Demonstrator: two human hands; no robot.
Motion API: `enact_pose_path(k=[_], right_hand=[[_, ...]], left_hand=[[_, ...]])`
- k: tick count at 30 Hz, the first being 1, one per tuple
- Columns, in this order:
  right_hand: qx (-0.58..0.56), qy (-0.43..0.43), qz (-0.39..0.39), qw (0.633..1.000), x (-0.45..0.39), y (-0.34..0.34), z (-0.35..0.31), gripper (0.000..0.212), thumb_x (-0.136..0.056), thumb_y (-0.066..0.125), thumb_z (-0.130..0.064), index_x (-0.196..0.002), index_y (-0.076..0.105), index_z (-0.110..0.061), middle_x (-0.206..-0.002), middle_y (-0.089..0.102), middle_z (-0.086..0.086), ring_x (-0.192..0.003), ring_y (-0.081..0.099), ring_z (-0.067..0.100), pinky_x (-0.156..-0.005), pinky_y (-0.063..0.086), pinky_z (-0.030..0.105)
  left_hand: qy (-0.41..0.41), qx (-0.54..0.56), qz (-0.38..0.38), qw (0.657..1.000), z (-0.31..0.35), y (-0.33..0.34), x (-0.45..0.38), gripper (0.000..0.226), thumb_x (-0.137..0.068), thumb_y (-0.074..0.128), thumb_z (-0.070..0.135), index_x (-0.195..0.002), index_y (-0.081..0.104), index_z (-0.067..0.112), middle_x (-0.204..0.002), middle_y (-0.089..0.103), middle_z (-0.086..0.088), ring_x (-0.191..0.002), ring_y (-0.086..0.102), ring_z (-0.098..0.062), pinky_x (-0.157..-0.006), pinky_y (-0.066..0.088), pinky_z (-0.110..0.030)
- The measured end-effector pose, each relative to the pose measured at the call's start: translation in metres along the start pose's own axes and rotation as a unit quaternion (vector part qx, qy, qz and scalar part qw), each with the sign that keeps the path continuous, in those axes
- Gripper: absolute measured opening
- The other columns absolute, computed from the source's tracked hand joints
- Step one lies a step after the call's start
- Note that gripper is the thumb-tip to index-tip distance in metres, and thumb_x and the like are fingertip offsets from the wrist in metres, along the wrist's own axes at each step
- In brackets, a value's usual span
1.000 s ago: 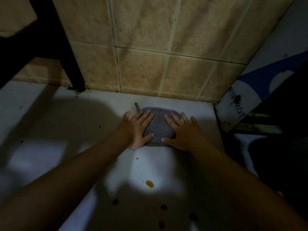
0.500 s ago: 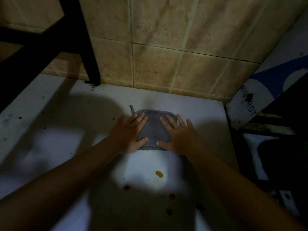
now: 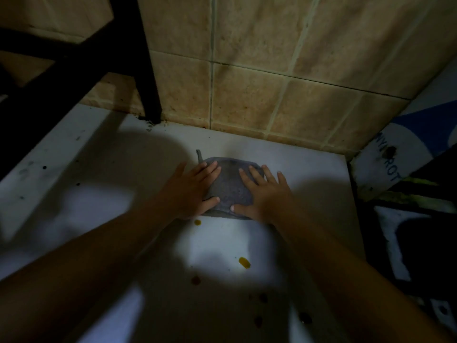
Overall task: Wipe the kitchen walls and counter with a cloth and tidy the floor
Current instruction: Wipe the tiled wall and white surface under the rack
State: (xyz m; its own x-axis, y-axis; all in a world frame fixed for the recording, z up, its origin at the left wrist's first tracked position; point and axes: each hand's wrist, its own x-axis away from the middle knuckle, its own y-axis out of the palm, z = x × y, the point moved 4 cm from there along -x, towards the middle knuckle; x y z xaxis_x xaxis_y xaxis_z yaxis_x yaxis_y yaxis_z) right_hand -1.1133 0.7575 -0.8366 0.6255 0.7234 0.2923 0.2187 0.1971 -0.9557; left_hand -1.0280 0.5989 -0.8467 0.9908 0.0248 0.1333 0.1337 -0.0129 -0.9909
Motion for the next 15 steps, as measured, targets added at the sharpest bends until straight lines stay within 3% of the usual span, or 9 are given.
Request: enact_pose_path(k=[10, 15], right_hand=[[0.058, -0.038, -0.037, 0.997, -0.036, -0.016, -0.034, 0.095, -0.078, 0.031, -0.080, -0.149, -0.010, -0.032, -0.159, -0.009, -0.003, -0.145, -0.012, 0.024, -0.113, -0.007, 0.049], [0.055, -0.061, -0.054, 0.995, -0.047, -0.024, -0.070, 0.092, -0.080, 0.034, -0.076, -0.150, -0.007, -0.032, -0.159, -0.009, -0.004, -0.145, -0.013, 0.022, -0.115, -0.004, 0.048]], left_hand=[[-0.057, 0.008, -0.044, 0.997, -0.040, 0.009, 0.013, 0.097, -0.065, -0.011, 0.069, -0.149, -0.011, 0.020, -0.158, -0.011, 0.002, -0.145, -0.006, -0.015, -0.113, 0.005, -0.051], [-0.100, 0.025, -0.047, 0.994, -0.068, 0.011, 0.035, 0.099, -0.064, -0.009, 0.071, -0.149, -0.009, 0.021, -0.158, -0.009, 0.000, -0.146, -0.004, -0.016, -0.113, 0.003, -0.050]])
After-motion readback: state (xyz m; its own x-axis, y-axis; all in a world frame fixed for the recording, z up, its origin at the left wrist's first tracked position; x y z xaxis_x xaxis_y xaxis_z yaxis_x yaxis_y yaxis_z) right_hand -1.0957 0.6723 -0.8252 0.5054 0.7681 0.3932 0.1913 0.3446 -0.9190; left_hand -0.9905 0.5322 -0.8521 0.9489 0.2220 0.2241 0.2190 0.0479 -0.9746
